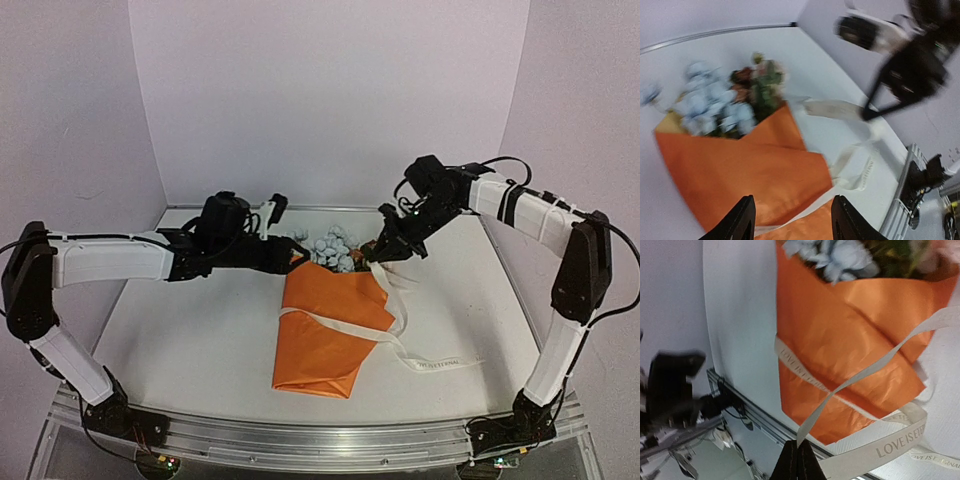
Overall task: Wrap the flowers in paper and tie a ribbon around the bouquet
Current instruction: Place the right side of the ribbon on the folded bouquet.
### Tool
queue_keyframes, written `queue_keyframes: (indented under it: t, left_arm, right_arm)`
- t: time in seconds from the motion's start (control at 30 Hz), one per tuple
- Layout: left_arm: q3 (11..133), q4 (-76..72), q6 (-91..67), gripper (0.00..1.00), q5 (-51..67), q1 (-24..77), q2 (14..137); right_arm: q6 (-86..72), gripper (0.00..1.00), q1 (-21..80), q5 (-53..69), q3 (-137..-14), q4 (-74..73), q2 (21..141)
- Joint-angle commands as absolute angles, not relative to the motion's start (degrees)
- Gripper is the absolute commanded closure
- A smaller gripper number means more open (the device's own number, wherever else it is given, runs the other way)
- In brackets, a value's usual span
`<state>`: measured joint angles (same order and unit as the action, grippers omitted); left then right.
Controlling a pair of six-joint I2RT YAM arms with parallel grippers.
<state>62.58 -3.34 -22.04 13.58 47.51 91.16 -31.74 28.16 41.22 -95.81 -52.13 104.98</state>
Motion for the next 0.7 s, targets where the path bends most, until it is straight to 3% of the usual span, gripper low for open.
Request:
queue_keyframes:
  t: [0.0, 0.13, 0.23, 0.4, 0.67]
  left_arm:
    - [56.07, 4.39, -25.57, 0.46, 11.20, 43.22, 87.92]
    - [56.83, 8.50, -23.47, 0.46, 12.87, 42.89, 91.53]
    - [58.47, 10.49, -22.09, 0.46, 14.19, 42.97, 94.48]
    - [59.76, 11.51, -20.19, 0.43, 13.88, 42.98, 95.29]
    - [62.03, 14.41, -16.17, 0.44, 12.54, 42.97, 95.82]
  right_arm:
    - [-21.40, 1.00, 39.80, 44.72, -92.66, -56.98, 99.23]
    - [-18.14, 0.92, 43.23, 44.47, -88.02, -60.01, 100.41]
    - [-18.19, 0.67, 43.24, 43.12, -85.92, -60.25, 101.47]
    - [-19.78, 0.37, 43.22, 34.66, -88.96, -63.38, 103.31]
    - [-32.59, 0.34, 45.17, 24.01, -97.04, -63.42, 112.37]
